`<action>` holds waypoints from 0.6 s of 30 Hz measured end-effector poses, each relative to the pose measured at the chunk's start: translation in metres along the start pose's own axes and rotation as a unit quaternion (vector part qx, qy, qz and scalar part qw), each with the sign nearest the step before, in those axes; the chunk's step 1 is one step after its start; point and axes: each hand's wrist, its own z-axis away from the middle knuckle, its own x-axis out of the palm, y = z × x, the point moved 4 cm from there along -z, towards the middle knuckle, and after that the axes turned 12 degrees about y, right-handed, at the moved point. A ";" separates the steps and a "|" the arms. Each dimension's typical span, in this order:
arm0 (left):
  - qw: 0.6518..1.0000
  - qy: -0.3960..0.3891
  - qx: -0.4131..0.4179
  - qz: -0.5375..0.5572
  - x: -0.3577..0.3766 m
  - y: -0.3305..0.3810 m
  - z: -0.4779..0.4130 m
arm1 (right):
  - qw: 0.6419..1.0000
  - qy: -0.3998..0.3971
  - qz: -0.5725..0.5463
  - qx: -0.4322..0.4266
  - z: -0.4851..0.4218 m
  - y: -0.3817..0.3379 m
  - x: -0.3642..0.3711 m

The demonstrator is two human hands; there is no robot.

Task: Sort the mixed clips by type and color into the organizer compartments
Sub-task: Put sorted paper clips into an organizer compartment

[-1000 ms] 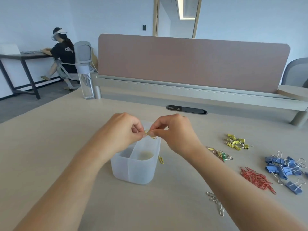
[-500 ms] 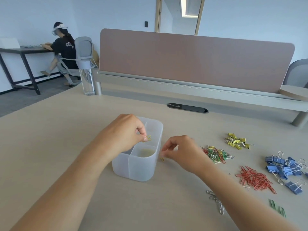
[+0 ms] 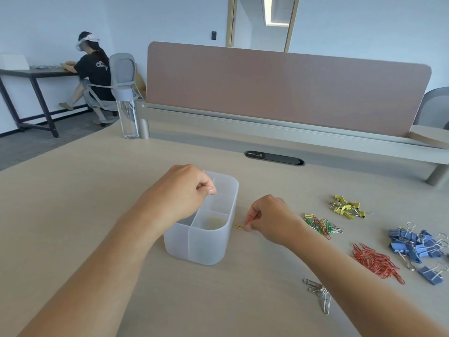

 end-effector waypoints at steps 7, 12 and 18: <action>0.998 0.025 -0.019 0.045 -0.009 -0.005 -0.001 | 0.983 -0.043 0.159 -0.074 -0.002 -0.017 0.002; 0.994 0.068 -0.060 0.052 -0.014 -0.016 -0.004 | 0.999 0.000 0.034 -0.019 -0.012 -0.008 -0.009; 0.989 0.067 -0.129 0.004 -0.015 -0.038 -0.008 | 0.994 0.085 -0.010 0.062 -0.034 0.014 0.000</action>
